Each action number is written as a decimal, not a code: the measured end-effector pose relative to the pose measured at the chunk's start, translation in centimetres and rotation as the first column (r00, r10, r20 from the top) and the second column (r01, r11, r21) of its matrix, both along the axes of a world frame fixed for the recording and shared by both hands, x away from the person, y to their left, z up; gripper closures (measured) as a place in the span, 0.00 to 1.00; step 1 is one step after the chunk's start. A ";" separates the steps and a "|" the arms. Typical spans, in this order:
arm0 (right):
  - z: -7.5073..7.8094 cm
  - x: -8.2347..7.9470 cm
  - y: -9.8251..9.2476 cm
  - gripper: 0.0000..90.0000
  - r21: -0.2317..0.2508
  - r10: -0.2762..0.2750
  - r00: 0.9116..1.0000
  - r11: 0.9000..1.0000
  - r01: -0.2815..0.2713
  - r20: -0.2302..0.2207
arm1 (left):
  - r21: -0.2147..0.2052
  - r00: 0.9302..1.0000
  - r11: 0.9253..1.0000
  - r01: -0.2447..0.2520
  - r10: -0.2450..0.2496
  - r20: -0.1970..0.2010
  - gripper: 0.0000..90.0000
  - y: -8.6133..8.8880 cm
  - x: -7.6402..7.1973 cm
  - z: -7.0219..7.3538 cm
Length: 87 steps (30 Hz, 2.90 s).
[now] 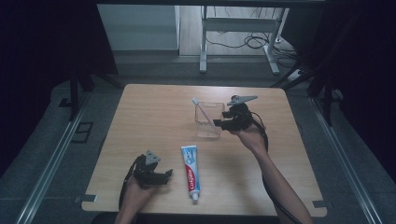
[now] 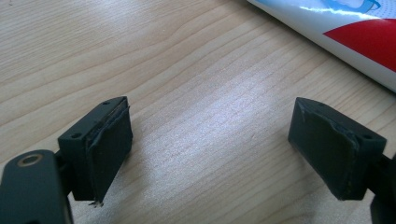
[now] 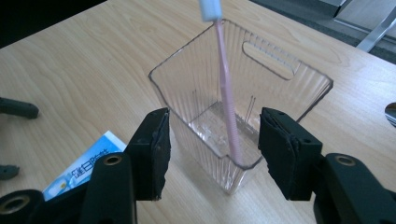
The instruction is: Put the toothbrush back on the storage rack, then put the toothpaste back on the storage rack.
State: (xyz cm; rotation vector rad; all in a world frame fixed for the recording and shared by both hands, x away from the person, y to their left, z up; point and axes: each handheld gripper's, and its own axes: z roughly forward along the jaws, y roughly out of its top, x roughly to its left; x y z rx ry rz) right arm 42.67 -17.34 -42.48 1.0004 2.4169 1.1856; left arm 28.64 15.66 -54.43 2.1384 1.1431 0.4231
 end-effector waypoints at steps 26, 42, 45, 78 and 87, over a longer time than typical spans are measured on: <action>-0.7 -3.6 -2.2 0.34 -0.008 0.026 0.999 1.000 -0.026 0.039 | 0.002 1.000 1.000 0.002 -0.002 0.001 0.15 0.0 0.0 0.0; -0.9 -6.4 -3.1 0.15 -0.020 0.052 0.997 0.999 -0.051 0.062 | 0.000 1.000 1.000 0.001 -0.001 0.004 0.15 0.0 0.0 0.0; -1.2 -6.9 -3.2 0.14 -0.021 0.058 0.997 0.998 -0.057 0.056 | 0.004 1.000 1.000 0.004 -0.004 0.003 0.15 0.0 0.0 0.0; -8.0 -11.1 -5.8 0.05 -0.053 0.040 0.999 0.998 -0.041 -0.008 | 0.003 1.000 1.000 0.002 -0.002 0.000 0.15 0.0 0.0 0.0; -9.6 -11.5 -6.6 0.05 -0.078 0.024 0.999 0.997 -0.026 -0.022 | 0.001 1.000 1.000 0.027 -0.027 0.002 0.16 0.0 -0.2 0.0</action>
